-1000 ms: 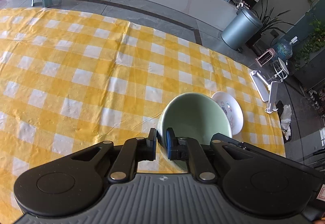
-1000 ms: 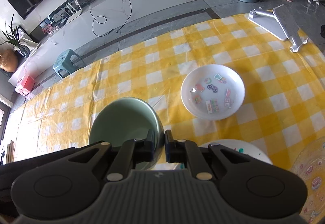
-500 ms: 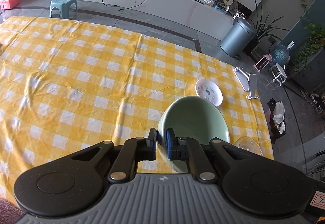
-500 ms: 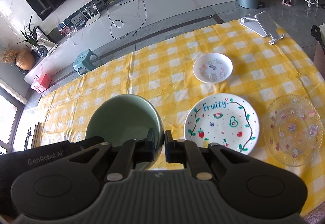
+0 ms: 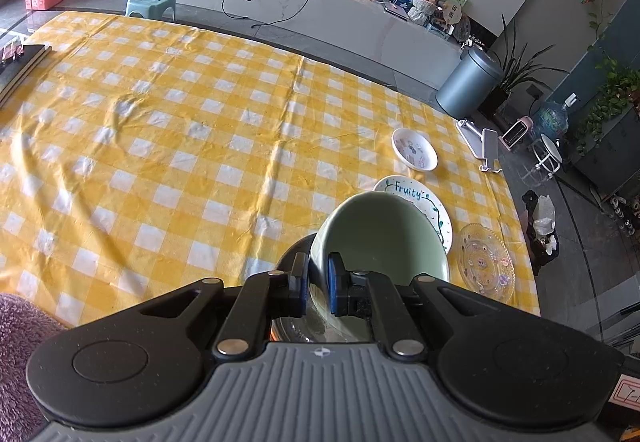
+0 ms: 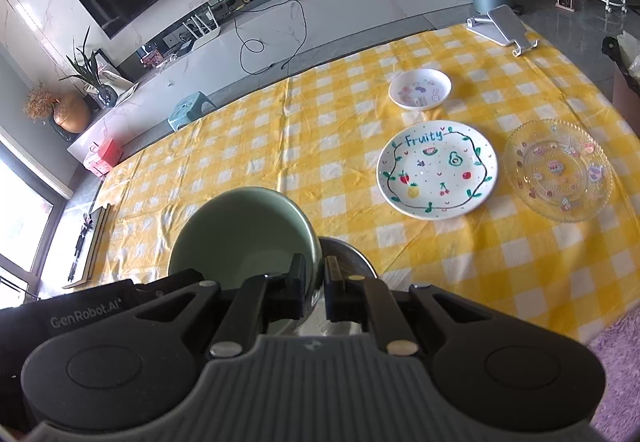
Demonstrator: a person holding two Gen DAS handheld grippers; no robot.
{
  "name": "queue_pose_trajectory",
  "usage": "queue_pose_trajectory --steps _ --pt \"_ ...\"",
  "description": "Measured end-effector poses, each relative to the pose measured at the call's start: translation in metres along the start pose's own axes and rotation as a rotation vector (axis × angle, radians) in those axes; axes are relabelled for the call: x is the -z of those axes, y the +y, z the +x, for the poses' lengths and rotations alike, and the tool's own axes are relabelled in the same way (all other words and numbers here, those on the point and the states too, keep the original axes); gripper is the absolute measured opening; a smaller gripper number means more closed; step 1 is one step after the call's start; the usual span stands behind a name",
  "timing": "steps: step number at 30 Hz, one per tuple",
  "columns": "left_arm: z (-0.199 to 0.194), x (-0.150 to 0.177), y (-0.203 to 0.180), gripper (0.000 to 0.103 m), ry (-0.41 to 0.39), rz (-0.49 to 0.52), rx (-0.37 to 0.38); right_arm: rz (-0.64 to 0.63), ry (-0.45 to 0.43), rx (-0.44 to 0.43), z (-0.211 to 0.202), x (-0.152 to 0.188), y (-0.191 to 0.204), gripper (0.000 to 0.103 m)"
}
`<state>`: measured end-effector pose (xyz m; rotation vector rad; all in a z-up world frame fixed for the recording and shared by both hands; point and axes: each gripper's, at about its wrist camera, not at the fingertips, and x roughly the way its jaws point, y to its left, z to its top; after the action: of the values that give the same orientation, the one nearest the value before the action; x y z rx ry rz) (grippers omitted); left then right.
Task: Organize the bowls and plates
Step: 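Carry the green bowl with the left gripper into the stacked steel bowls, then open the left gripper to release the green bowl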
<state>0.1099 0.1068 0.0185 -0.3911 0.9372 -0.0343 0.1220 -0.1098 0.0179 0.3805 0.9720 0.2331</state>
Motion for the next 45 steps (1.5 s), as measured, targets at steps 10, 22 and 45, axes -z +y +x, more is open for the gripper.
queue_pose_trajectory --steps 10,22,45 --pt "0.017 0.023 0.011 0.011 0.037 -0.043 0.007 -0.024 0.024 0.038 0.014 0.014 -0.006 0.006" --pt "0.041 0.03 0.001 0.011 0.063 0.05 -0.043 -0.082 0.046 0.094 0.041 0.017 -0.012 0.005" --pt "0.05 0.035 -0.003 0.011 0.058 0.125 -0.071 -0.142 0.055 0.119 0.054 0.019 -0.009 0.01"
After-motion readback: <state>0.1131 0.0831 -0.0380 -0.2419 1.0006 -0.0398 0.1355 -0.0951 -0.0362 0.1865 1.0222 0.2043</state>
